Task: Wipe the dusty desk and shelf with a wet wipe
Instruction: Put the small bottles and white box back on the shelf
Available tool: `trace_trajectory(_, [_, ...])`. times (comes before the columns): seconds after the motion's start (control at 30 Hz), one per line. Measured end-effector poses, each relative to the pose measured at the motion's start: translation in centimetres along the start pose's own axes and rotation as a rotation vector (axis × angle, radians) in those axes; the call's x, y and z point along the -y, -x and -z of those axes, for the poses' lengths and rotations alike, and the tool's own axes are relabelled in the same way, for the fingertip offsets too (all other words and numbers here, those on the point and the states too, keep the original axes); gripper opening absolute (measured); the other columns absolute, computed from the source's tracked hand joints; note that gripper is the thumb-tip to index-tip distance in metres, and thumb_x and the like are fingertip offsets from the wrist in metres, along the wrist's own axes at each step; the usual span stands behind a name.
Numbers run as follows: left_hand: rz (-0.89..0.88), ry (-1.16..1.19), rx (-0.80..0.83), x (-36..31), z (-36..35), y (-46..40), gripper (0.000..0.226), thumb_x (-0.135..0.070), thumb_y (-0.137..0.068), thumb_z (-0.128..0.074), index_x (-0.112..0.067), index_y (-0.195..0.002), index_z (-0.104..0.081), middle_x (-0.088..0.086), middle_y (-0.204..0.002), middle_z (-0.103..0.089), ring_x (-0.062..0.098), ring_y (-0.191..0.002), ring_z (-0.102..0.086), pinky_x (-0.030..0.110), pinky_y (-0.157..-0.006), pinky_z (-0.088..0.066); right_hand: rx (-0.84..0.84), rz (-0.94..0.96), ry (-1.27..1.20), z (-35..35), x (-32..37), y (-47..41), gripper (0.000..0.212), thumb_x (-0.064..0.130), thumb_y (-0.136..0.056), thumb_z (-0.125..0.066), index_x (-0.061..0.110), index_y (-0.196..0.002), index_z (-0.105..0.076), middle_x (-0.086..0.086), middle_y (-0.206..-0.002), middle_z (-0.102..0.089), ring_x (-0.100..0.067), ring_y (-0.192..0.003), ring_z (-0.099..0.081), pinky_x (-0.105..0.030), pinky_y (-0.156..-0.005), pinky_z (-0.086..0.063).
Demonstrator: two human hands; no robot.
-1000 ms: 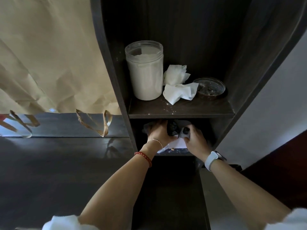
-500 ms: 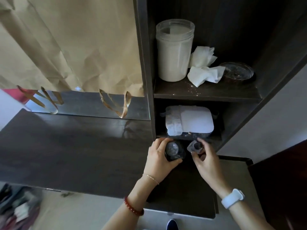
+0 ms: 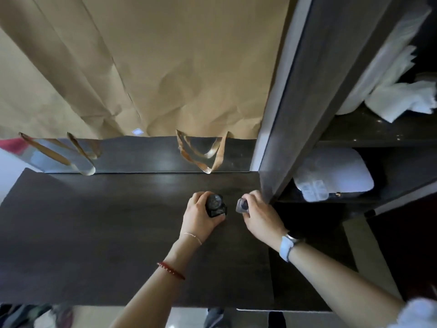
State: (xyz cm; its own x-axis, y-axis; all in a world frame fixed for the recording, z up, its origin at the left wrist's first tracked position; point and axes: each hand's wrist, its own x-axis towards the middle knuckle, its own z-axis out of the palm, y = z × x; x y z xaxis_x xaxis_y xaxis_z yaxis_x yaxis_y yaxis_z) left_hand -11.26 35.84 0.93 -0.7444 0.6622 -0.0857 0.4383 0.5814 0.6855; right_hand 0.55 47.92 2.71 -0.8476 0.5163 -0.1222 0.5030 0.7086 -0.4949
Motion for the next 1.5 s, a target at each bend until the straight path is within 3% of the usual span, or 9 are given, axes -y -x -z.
trace_trajectory(0.23, [-0.026, -0.024, 0.071, 1.5, -1.9, -6.3, 0.065, -0.022, -0.069, -0.076, -0.013, -0.126, -0.047, 0.004, -0.128, -0.05, 0.022, -0.119, -0.043, 0.029, -0.098, -0.034, 0.061, -0.141, 0.204, -2.0, 0.2, -6.3, 0.03, -0.013, -0.078, -0.045, 0.005, -0.102, -0.049, -0.012, -0.113, -0.043, -0.03, -0.092, -0.054, -0.039, -0.075, -0.046])
trace_trajectory(0.5, [-0.089, 0.039, 0.11, 1.1, -4.3, -8.7, 0.065, -0.013, -0.07, -0.074, -0.009, -0.128, -0.046, 0.008, -0.132, -0.05, 0.022, -0.126, -0.038, 0.022, -0.101, -0.027, 0.053, -0.2, 0.325, -3.1, -1.0, -8.7, 0.034, -0.011, -0.079, -0.047, 0.005, -0.109, -0.046, -0.012, -0.117, -0.044, -0.03, -0.105, -0.046, -0.039, -0.083, -0.047])
trace_trajectory(0.73, [-0.077, 0.078, 0.164, 0.2, -5.1, -8.9, 0.075, -0.006, -0.076, -0.068, -0.007, -0.139, -0.029, 0.011, -0.145, -0.034, 0.024, -0.134, -0.027, 0.023, -0.108, -0.02, -0.095, -0.266, 0.246, -4.1, -1.3, -8.7, 0.059, -0.006, -0.081, -0.047, 0.008, -0.135, -0.028, -0.012, -0.129, -0.038, -0.029, -0.115, -0.042, -0.039, -0.094, -0.042])
trace_trajectory(0.9, [-0.086, 0.101, 0.059, 0.0, -4.2, -6.6, 0.071, -0.008, -0.077, -0.068, -0.005, -0.138, -0.032, 0.014, -0.146, -0.031, 0.026, -0.136, -0.026, 0.02, -0.106, -0.017, -0.261, -0.214, -0.004, -4.3, -0.1, -5.2, 0.056, -0.006, -0.083, -0.048, 0.005, -0.136, -0.035, -0.013, -0.141, -0.036, -0.028, -0.13, -0.036, -0.036, -0.105, -0.037])
trace_trajectory(1.1, [-0.152, 0.146, -0.107, -0.4, -3.6, -0.7, 0.044, -0.02, -0.077, -0.062, -0.006, -0.118, -0.055, 0.014, -0.122, -0.054, 0.029, -0.114, -0.049, 0.04, -0.099, -0.041, -0.375, -0.119, -0.22, -3.5, -1.4, 3.5, 0.04, 0.005, -0.086, -0.055, 0.008, -0.126, -0.05, -0.007, -0.126, -0.052, -0.014, -0.115, -0.051, -0.013, -0.095, -0.036])
trace_trajectory(1.2, [-0.182, 0.183, -0.081, -2.7, -4.1, 1.0, 0.043, -0.024, -0.077, -0.057, -0.007, -0.116, -0.056, 0.011, -0.118, -0.056, 0.027, -0.112, -0.052, 0.037, -0.096, -0.043, -0.509, -0.27, -0.431, -1.6, -3.6, 6.3, 0.033, 0.009, -0.091, -0.049, 0.007, -0.125, -0.048, -0.009, -0.116, -0.056, -0.017, -0.094, -0.061, -0.014, -0.076, -0.047])
trace_trajectory(1.3, [-0.265, 0.199, -0.055, -6.0, -4.9, 1.4, 0.047, -0.02, -0.081, -0.058, -0.007, -0.125, -0.05, 0.012, -0.122, -0.054, 0.026, -0.117, -0.049, 0.019, -0.099, -0.034, -0.632, -0.48, -0.666, 2.2, -5.0, 7.1, 0.024, 0.02, -0.093, -0.044, 0.013, -0.115, -0.051, -0.007, -0.1, -0.061, -0.011, -0.079, -0.061, -0.013, -0.064, -0.047])
trace_trajectory(1.43, [-0.335, 0.236, -0.026, -9.9, -6.0, 1.0, 0.056, -0.011, -0.087, -0.057, -0.01, -0.138, -0.033, 0.012, -0.137, -0.044, 0.021, -0.129, -0.039, 0.012, -0.103, -0.022, -0.576, -0.7, -0.811, 6.0, -5.9, 4.5, 0.037, 0.045, -0.092, -0.042, 0.013, -0.086, -0.058, 0.0, -0.075, -0.063, -0.01, -0.065, -0.058, -0.022, -0.058, -0.043])
trace_trajectory(1.5, [-0.323, 0.252, -0.046, -11.3, -6.7, 0.9, 0.056, -0.011, -0.088, -0.056, -0.009, -0.139, -0.032, 0.014, -0.134, -0.047, 0.024, -0.124, -0.045, 0.019, -0.101, -0.032, -0.518, -0.791, -0.89, 6.6, -6.5, 3.4, 0.035, 0.043, -0.09, -0.047, 0.014, -0.073, -0.057, -0.001, -0.067, -0.062, -0.012, -0.056, -0.055, -0.022, -0.051, -0.042])
